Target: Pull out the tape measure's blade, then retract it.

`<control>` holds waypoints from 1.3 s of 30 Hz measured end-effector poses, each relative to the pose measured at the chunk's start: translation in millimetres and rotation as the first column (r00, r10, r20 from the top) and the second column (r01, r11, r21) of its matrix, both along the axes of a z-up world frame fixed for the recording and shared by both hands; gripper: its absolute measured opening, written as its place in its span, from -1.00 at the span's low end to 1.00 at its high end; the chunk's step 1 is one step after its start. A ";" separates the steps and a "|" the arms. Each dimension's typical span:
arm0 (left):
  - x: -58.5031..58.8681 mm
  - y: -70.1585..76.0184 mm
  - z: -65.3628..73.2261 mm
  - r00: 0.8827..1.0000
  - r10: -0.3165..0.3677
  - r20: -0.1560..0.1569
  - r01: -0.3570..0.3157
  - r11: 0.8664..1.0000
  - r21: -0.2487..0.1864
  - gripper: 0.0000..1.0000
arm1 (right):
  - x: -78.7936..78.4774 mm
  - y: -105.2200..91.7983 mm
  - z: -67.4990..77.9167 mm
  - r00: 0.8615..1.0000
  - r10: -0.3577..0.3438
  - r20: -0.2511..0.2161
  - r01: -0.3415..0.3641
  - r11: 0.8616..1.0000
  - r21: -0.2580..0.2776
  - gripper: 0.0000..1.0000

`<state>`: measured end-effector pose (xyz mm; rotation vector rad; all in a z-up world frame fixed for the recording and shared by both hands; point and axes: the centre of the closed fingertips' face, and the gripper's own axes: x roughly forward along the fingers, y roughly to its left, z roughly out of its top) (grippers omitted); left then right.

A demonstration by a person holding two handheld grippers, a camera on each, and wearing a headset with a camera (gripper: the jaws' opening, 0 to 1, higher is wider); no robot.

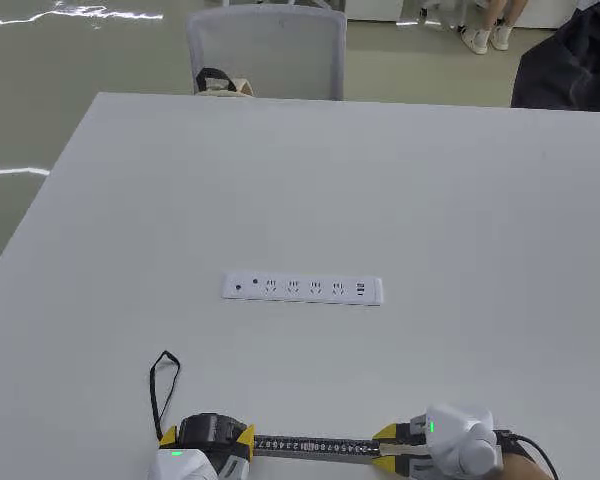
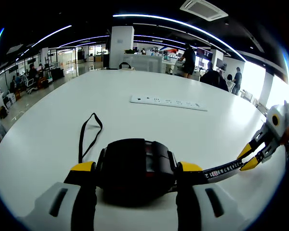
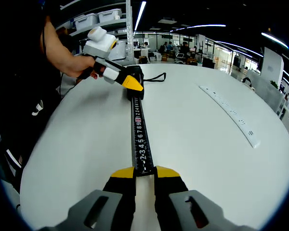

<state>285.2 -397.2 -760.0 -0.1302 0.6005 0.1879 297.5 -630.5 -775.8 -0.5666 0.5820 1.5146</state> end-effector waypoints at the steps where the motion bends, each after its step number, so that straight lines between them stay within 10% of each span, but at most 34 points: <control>1: 0.0 0.7 -0.6 1.000 0.000 0.000 0.000 1.000 -0.001 0.28 | 0.2 0.9 0.0 1.000 0.000 0.002 0.000 1.000 0.000 -0.75; 39: -0.4 1.1 -2.2 0.999 -0.043 0.004 0.043 0.998 -0.048 0.24 | -5.3 48.8 0.5 1.000 0.029 0.002 -0.029 0.999 0.029 -0.75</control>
